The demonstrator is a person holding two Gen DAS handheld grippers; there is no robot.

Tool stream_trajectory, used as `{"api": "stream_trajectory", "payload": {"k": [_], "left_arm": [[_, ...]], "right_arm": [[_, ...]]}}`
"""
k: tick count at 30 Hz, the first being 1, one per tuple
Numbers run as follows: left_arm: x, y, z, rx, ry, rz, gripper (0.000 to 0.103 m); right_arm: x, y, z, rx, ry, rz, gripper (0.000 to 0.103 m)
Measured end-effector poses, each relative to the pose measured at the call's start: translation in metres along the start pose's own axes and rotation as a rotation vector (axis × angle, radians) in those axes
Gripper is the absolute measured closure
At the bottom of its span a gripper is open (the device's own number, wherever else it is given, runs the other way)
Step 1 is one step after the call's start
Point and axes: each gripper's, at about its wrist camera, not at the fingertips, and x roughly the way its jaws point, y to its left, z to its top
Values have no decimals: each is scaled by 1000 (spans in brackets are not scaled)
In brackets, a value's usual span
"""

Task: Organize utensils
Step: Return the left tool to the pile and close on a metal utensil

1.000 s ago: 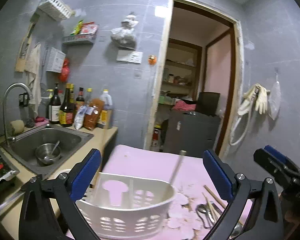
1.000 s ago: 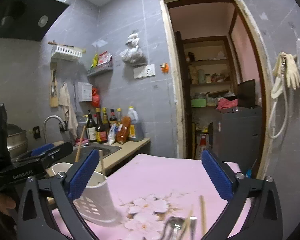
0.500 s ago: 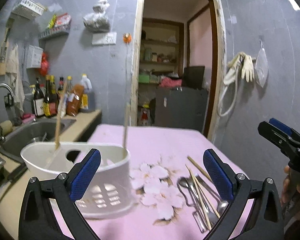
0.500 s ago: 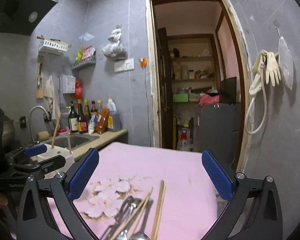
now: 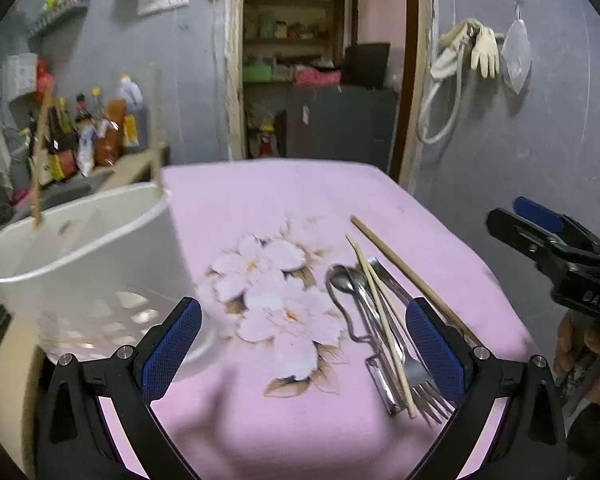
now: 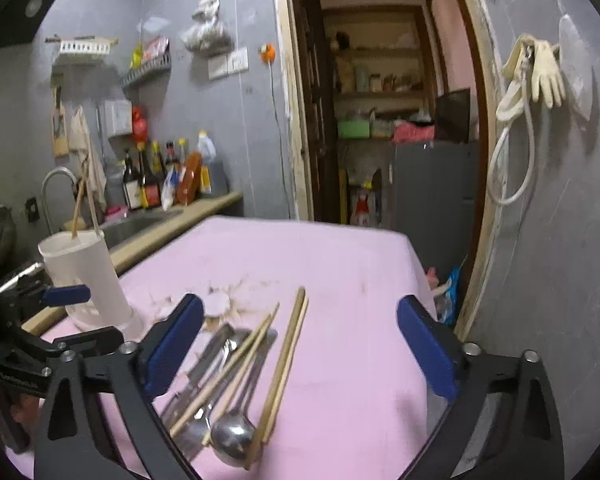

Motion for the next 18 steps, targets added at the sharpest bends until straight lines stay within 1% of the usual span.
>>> {"api": "stream_trajectory", "payload": {"k": [2, 3, 5, 6, 8, 10, 12, 13, 16, 18], "left_arm": [[6, -3, 1, 3, 29, -14, 3], [11, -5, 1, 7, 48, -26, 4], [18, -7, 2, 10, 79, -48, 7], [24, -8, 2, 13, 101, -67, 10], [34, -8, 4, 12, 145, -104, 16], [45, -8, 6, 5, 191, -136, 28], [58, -6, 8, -6, 240, -157, 36], [61, -5, 9, -13, 253, -166, 39], [72, -1, 10, -40, 288, -191, 43], [81, 2, 11, -59, 316, -210, 44]], "right_arm": [[7, -2, -3, -5, 39, -1, 21], [12, -4, -5, -5, 65, 8, 23], [19, -8, -7, -3, 109, 28, 34], [23, -9, -8, -5, 128, 30, 38], [29, -12, -9, -6, 159, 33, 52], [35, -14, -11, -9, 193, 40, 58], [42, -16, -13, -18, 223, 43, 63], [44, -16, -13, -21, 237, 48, 67], [51, -18, -17, -22, 272, 66, 73], [56, -20, -19, -11, 298, 89, 74]]}}
